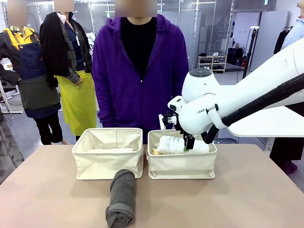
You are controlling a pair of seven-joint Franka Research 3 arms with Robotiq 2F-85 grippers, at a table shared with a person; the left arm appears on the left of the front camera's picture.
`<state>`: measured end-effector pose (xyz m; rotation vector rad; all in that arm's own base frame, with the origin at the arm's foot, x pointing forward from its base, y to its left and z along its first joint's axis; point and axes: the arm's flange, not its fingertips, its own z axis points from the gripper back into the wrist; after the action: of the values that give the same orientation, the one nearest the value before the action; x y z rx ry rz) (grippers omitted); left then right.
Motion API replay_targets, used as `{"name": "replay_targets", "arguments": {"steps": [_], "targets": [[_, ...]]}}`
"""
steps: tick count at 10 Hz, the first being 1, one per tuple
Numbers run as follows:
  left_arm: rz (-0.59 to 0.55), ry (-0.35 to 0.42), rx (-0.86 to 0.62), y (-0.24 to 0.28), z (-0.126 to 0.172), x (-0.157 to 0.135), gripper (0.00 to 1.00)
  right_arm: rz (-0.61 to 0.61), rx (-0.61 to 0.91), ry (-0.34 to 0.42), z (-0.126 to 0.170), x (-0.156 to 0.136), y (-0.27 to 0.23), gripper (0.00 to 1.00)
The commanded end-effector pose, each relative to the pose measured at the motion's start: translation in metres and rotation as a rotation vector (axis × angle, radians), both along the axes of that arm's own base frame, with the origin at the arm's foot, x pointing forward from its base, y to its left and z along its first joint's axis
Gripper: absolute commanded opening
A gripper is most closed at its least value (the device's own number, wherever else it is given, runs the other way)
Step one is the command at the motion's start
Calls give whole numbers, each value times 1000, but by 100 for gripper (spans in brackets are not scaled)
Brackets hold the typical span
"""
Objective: Divide the towels into two baskets.
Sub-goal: Pick up one hotel-folded towel from the bottom of the table and place it in the Fabric basket indicated by the person.
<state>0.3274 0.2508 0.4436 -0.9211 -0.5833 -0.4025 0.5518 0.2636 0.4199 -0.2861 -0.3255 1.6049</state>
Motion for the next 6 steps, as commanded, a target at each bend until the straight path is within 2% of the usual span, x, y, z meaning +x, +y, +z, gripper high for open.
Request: {"name": "replay_targets", "arguments": {"steps": [1,6], "targets": [[12,4,-9,0,5,-3,100,9,-4,-2,1,0,-1,100],[12,4,-9,0,5,-3,100,9,-4,-2,1,0,-1,100]]}}
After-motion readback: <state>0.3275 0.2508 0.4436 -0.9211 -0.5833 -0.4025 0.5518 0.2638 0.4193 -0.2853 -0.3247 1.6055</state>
